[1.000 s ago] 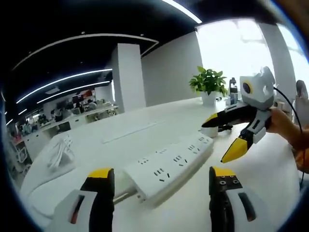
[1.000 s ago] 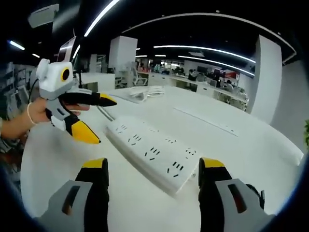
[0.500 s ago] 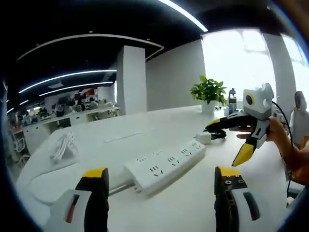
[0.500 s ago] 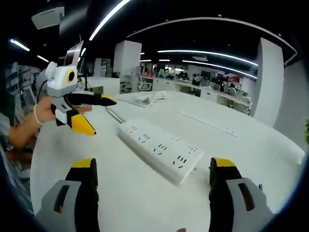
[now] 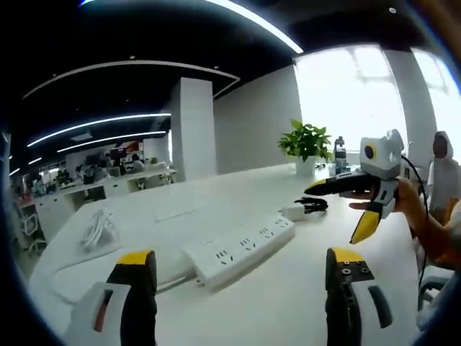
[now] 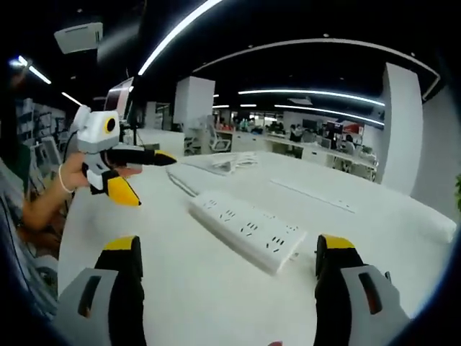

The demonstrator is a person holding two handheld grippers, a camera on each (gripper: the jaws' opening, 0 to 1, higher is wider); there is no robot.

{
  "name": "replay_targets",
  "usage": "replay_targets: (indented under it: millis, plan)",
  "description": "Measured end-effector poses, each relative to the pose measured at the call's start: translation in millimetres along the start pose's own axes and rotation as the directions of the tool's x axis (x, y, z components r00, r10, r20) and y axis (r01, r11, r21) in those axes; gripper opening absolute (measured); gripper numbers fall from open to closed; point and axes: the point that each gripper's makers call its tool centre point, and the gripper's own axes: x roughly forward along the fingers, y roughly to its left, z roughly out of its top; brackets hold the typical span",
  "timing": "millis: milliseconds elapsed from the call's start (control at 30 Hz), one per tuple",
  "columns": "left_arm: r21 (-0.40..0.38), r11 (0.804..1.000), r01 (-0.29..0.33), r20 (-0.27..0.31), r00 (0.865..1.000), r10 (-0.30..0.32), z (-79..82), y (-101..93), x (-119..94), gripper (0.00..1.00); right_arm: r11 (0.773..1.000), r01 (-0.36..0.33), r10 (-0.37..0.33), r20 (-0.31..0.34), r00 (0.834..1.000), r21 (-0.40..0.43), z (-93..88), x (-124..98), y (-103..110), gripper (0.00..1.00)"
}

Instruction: Straighten the power strip on the desk, plug the charger into it

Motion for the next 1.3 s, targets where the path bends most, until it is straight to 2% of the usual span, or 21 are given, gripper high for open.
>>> replay_targets:
  millis: [567,1033,1300]
  plan:
    - [0.017,1.0,-0.01,0.016,1.0,0.01,2.4,-4.6,-16,0.99,1.0,0.007,-0.007,0.019,1.0,-0.005,-1.3,-24,0,1.0]
    - [0.011,0.999,-0.044,0.027,0.999,0.044,-6.5,-2.1,-35,0.99,1.0,0.017,-0.016,0.038,0.999,-0.018,-4.8,-49,8,1.0]
    - [-0.007,0.994,-0.108,0.014,0.994,0.108,-24.8,6.0,-48,0.99,0.999,0.043,-0.043,0.065,0.997,-0.006,-9.9,-62,11,0.99]
